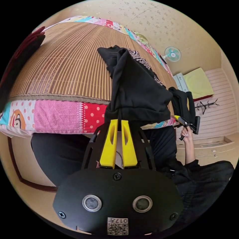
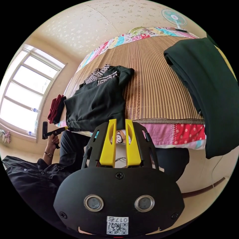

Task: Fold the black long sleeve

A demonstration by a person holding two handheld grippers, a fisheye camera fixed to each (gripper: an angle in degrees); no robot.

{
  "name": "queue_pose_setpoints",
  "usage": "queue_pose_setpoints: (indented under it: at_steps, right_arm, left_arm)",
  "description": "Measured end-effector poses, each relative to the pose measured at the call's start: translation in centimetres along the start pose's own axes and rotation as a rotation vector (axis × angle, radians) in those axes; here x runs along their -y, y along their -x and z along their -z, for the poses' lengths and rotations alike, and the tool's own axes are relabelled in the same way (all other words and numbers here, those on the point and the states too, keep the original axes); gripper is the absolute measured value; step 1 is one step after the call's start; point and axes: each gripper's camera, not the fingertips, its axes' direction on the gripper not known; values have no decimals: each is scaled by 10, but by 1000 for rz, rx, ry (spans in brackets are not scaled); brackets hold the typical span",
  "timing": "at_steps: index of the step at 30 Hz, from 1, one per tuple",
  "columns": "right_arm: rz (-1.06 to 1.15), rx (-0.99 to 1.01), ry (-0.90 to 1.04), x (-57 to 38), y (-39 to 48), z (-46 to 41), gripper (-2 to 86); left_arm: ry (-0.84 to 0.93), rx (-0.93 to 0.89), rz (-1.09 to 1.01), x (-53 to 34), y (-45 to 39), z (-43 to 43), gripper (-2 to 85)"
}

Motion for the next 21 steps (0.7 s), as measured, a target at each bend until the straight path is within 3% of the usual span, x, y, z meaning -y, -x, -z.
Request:
queue_pose_setpoints:
  at_steps: [2,4,10,18,21]
  right_arm:
    - [2,62,12,-4,-11,-3,68]
    - [-5,90,27,-5,-21,-8,72]
    - [-26,104,80,-7,-40,-39,81]
    - [-92,233,60,-16,-73,-43,55]
    - [-94,378,-11,-26,-88,-24,31]
  left_arm:
    - [-91,-260,-37,-11,21,28,20]
    - [-174,-385,-31,-21,41,48,12]
    - [-193,-306,53,-38,86,74,-2]
    - [-247,-392,149,-51,128,78,-6]
    - [-287,-467,129,-54,135,90,-7]
